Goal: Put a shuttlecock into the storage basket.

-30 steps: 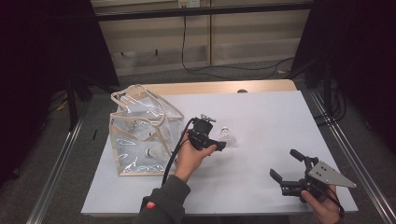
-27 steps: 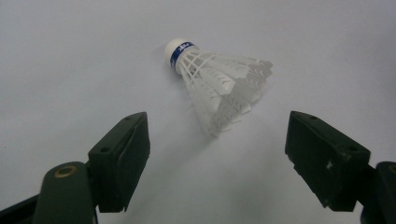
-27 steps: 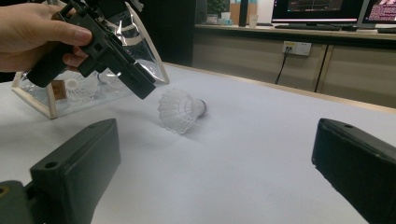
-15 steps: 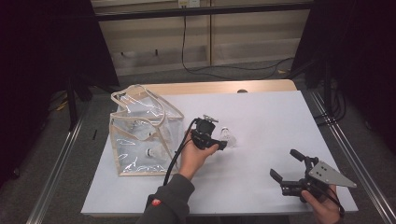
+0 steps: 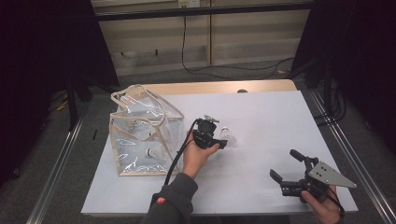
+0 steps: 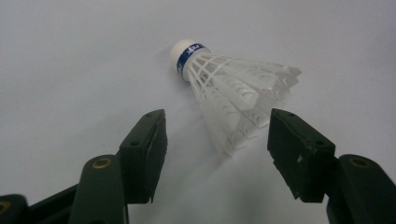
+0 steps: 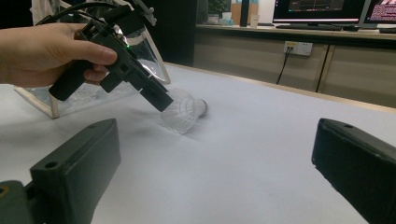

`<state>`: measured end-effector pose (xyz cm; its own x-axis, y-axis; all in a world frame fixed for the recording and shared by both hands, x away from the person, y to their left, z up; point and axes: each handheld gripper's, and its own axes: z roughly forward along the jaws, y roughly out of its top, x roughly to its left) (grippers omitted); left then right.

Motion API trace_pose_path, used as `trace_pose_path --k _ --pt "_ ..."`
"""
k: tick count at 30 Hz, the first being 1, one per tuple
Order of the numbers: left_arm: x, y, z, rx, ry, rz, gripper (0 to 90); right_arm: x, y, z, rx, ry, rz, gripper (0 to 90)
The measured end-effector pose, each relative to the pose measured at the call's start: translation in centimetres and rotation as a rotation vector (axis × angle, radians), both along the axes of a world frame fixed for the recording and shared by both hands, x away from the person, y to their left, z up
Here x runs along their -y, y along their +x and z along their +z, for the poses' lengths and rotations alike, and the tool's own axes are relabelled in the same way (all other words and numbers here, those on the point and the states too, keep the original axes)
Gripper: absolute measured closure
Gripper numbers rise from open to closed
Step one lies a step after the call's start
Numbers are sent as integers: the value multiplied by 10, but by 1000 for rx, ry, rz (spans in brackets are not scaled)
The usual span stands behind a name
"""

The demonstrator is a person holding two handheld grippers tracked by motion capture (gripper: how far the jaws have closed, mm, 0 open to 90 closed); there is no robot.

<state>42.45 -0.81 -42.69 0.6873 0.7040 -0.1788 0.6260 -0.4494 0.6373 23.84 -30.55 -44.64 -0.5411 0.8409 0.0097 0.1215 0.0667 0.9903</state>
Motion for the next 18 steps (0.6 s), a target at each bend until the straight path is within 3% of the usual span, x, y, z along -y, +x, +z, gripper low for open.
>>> trace_pose_path --k 18 --pt "6 9 -11 36 -32 37 534 0 0 0 -2 1 1 12"
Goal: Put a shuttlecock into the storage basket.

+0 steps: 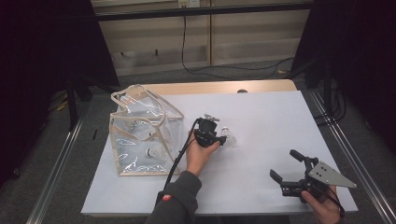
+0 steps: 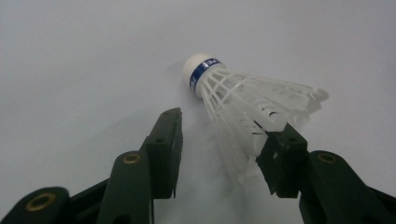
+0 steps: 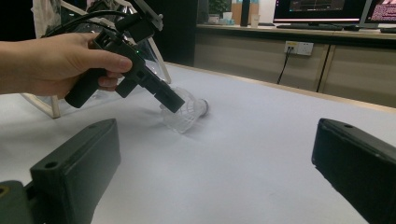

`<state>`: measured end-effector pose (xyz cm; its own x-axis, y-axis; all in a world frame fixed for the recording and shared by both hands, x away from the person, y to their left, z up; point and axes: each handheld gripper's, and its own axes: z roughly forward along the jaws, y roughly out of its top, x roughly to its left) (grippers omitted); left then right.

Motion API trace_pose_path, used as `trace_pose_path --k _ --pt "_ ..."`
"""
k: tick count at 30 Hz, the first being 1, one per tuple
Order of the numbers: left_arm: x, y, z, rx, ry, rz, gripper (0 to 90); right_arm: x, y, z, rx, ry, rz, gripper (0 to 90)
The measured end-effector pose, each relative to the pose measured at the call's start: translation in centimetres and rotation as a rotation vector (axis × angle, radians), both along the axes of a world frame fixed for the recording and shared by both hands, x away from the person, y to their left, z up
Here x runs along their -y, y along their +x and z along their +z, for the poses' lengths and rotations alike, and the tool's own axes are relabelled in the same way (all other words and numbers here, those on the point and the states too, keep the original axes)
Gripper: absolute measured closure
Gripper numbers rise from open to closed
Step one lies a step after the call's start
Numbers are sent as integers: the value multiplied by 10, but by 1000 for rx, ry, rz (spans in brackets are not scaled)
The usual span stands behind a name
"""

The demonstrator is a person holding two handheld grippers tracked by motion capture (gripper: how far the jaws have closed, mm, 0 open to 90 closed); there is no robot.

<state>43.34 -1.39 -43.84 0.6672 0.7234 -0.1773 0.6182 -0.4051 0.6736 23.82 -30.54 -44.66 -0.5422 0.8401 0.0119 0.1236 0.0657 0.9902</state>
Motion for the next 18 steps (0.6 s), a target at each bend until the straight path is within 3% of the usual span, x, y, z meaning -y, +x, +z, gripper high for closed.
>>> trace_pose_path --k 6,10,15,18 --pt "4 5 -7 -14 0 17 598 0 0 0 1 -2 1 11" --pt "4 8 -10 -23 -3 24 696 0 0 0 1 -4 1 11" --pt "1 9 -10 -68 -34 12 828 0 0 -1 0 -5 -1 11" --pt "-1 9 -6 -83 -48 -1 859 0 -1 0 3 -7 0 11"
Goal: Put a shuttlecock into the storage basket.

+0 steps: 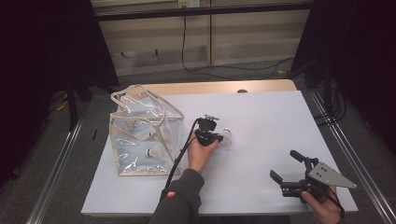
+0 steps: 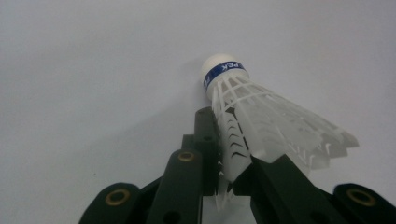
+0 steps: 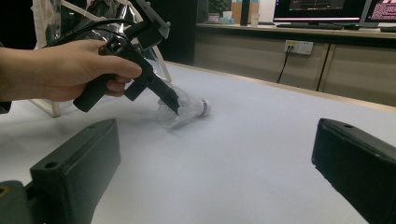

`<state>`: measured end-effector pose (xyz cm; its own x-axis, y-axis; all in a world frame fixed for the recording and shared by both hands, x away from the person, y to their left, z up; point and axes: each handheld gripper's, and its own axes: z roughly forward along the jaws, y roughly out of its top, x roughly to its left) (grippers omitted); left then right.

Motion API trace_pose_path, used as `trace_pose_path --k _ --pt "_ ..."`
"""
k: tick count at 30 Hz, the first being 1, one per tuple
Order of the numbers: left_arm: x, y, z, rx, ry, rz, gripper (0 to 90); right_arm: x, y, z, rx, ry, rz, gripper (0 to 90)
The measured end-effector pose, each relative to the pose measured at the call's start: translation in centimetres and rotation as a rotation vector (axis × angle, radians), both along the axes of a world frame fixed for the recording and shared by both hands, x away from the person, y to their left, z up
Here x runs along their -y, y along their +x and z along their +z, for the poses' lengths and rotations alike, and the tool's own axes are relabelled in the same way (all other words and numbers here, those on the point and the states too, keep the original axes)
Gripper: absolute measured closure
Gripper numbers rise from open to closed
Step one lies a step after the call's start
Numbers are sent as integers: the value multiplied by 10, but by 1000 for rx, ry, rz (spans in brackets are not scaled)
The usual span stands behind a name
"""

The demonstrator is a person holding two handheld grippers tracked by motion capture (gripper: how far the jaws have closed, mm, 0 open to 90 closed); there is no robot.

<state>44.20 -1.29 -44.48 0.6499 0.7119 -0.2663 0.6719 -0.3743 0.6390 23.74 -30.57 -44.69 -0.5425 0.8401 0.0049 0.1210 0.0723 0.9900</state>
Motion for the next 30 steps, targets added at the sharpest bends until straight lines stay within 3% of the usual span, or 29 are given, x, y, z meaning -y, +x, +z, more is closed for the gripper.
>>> trace_pose_path --k 12,30 --pt "-8 -9 19 -49 -24 -59 878 -2 1 1 -1 1 1 12" --pt "-29 -11 45 -94 -44 -67 884 -3 3 0 -3 -2 4 12"
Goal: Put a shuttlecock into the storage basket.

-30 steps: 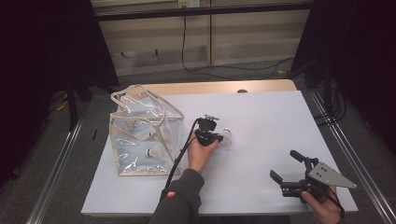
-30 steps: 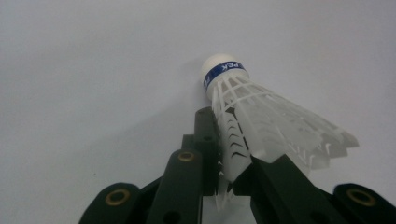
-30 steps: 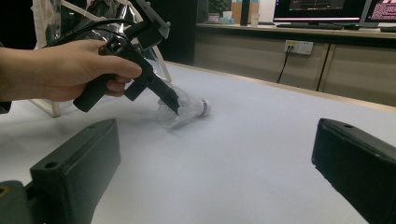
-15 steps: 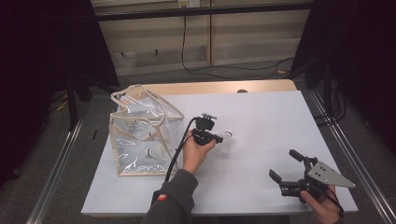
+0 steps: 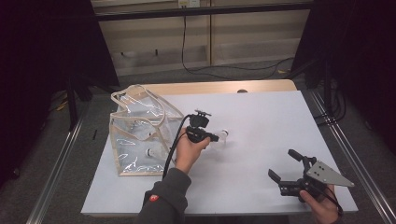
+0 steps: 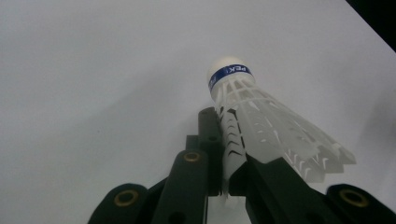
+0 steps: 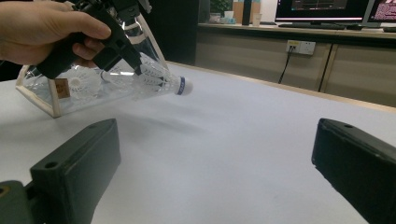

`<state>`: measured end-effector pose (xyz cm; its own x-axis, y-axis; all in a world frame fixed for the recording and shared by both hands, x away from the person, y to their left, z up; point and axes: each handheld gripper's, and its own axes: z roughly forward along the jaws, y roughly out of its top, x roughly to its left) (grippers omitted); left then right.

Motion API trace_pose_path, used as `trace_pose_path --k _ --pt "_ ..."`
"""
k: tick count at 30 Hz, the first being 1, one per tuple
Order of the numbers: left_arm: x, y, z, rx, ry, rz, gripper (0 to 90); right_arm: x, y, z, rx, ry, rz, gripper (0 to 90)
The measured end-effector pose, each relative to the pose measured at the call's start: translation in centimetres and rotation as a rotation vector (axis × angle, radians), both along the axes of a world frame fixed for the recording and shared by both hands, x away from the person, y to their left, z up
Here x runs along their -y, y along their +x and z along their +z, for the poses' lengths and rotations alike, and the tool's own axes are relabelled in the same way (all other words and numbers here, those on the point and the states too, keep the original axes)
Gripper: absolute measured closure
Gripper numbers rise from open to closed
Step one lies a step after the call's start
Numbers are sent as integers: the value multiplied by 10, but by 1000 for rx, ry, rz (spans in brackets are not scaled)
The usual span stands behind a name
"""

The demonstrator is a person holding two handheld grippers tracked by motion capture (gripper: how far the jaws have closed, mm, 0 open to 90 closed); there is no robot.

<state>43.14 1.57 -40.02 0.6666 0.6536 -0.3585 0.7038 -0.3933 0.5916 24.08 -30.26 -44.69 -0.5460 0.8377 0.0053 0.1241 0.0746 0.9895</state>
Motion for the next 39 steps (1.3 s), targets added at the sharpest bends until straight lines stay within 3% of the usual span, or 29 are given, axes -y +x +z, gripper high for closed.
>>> trace_pose_path --k 17,20,39 --pt "-6 -3 27 -21 13 -37 888 1 0 0 2 4 -2 12" --pt "-7 -4 31 -29 -3 -40 889 0 0 0 2 3 1 12" --pt "-15 -5 55 -28 19 -56 889 0 -1 0 4 -3 1 12"
